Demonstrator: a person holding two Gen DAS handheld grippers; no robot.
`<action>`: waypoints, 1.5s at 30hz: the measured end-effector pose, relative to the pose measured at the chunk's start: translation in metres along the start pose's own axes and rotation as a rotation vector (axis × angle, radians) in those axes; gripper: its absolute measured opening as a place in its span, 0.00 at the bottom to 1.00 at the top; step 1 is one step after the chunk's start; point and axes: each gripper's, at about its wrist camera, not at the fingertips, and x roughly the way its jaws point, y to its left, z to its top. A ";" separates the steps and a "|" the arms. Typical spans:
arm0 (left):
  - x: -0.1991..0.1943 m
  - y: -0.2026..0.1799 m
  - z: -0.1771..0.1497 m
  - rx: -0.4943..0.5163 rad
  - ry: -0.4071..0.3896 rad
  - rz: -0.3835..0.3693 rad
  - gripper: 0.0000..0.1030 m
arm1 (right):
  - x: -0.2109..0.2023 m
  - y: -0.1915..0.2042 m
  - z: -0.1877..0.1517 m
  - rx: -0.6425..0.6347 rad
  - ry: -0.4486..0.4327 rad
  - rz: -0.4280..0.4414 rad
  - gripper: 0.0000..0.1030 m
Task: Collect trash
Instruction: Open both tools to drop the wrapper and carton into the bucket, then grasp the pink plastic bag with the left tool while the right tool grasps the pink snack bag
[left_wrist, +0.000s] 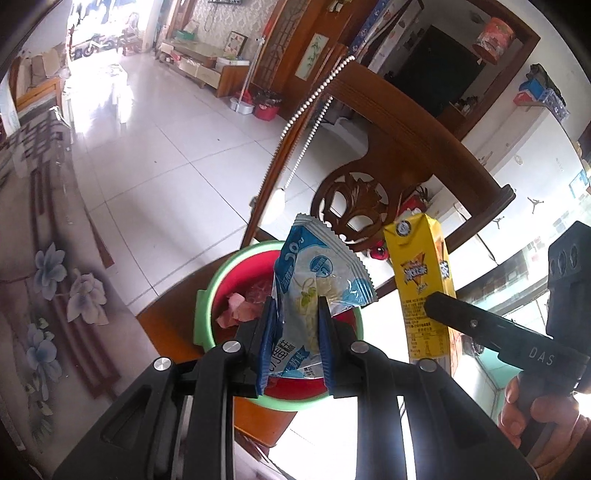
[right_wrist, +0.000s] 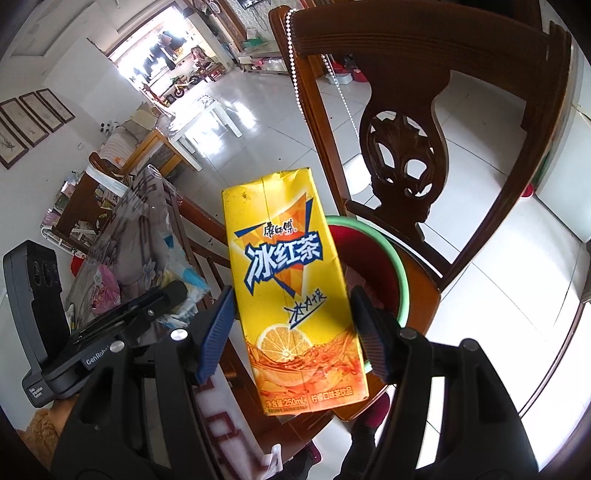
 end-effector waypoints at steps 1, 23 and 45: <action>0.001 0.000 0.001 -0.003 0.003 0.002 0.29 | 0.002 0.000 0.002 -0.003 0.004 -0.004 0.61; -0.054 0.025 -0.019 -0.019 -0.054 -0.025 0.59 | 0.003 0.038 -0.014 0.002 -0.006 0.002 0.68; -0.235 0.259 -0.157 -0.351 -0.161 0.367 0.59 | 0.046 0.239 -0.133 -0.253 0.169 0.168 0.72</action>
